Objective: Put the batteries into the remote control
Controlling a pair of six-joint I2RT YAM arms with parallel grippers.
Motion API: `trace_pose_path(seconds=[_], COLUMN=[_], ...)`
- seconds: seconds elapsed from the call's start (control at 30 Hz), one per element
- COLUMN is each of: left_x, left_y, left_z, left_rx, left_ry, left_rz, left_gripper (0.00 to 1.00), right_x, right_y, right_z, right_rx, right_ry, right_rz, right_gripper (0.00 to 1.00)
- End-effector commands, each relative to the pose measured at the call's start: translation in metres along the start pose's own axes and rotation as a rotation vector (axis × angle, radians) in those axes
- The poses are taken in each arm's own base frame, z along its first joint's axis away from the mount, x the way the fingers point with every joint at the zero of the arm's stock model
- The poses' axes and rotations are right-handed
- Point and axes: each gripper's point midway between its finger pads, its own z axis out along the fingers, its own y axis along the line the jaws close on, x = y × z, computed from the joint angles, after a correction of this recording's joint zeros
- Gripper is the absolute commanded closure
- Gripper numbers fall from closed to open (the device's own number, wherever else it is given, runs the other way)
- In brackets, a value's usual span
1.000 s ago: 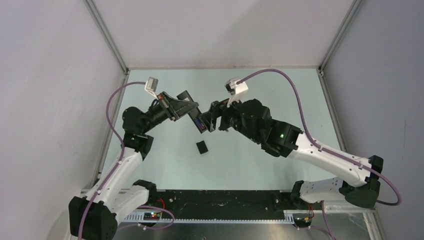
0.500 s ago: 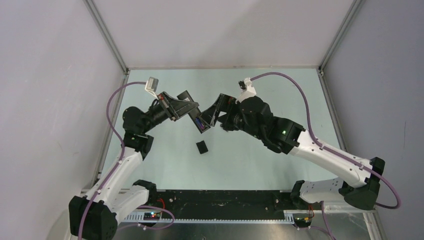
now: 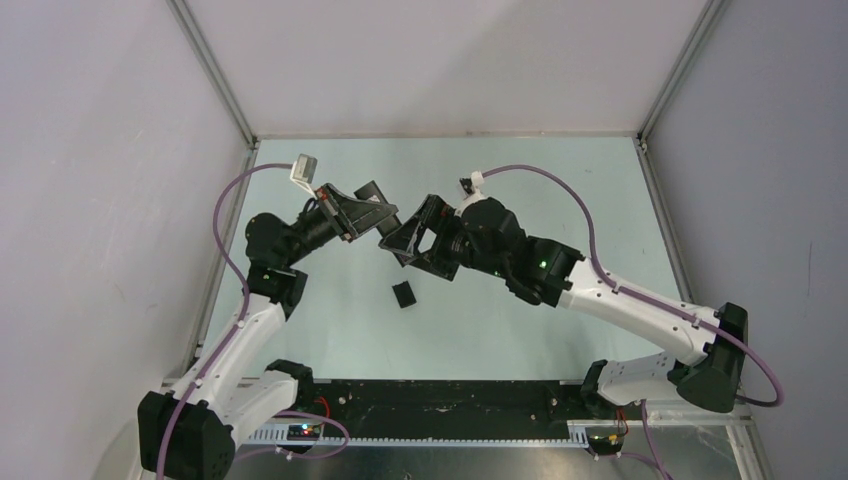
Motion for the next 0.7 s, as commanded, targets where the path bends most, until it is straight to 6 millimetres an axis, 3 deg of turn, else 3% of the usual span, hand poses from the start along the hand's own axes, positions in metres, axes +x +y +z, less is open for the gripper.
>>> trace_pose_path(seconds=[0.0,0.67], left_x=[-0.007,-0.004], left_y=[-0.022,-0.020], left_z=[0.001,-0.002], left_rx=[0.063,0.060], left_ry=[-0.007,-0.007], left_rz=[0.058,0.056], left_gripper=[1.00,1.00], right_x=[-0.006,-0.014], right_y=[0.017,0.020], right_z=[-0.001,-0.004], right_rx=[-0.083,-0.164], right_ry=[-0.017,-0.039], right_rz=[0.078,0.167], right_gripper=[0.05,0.08])
